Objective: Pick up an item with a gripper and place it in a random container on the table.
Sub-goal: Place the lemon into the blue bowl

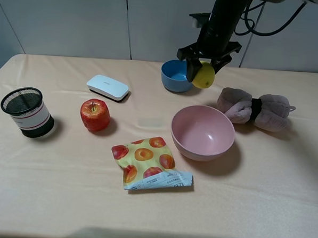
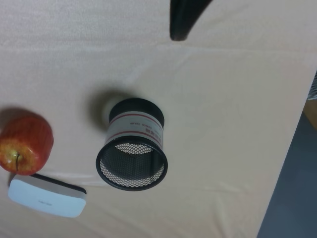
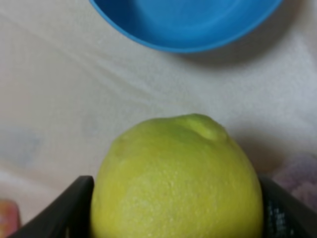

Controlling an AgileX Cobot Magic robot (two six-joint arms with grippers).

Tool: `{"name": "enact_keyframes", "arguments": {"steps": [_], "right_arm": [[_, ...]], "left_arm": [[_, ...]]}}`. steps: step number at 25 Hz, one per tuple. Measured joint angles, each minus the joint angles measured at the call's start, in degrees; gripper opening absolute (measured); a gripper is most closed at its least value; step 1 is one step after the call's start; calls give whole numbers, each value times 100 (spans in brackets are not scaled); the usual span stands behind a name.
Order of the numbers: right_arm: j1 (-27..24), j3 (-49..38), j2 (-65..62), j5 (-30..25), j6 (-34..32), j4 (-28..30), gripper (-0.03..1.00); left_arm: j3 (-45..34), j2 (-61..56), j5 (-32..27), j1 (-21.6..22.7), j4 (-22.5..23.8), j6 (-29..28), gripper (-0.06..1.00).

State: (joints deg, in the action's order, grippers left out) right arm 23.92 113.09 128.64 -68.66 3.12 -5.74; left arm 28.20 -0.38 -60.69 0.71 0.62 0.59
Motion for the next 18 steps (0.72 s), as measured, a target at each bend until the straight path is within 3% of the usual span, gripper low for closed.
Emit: {"name": "enact_keyframes", "arguments": {"steps": [13, 18], "right_arm": [[0, 307, 20, -24, -126, 81, 46], [0, 307, 55, 488, -126, 76, 46]], "left_arm": [[0, 0, 0, 0, 0, 0, 100], [0, 0, 0, 0, 0, 0, 100]]}}
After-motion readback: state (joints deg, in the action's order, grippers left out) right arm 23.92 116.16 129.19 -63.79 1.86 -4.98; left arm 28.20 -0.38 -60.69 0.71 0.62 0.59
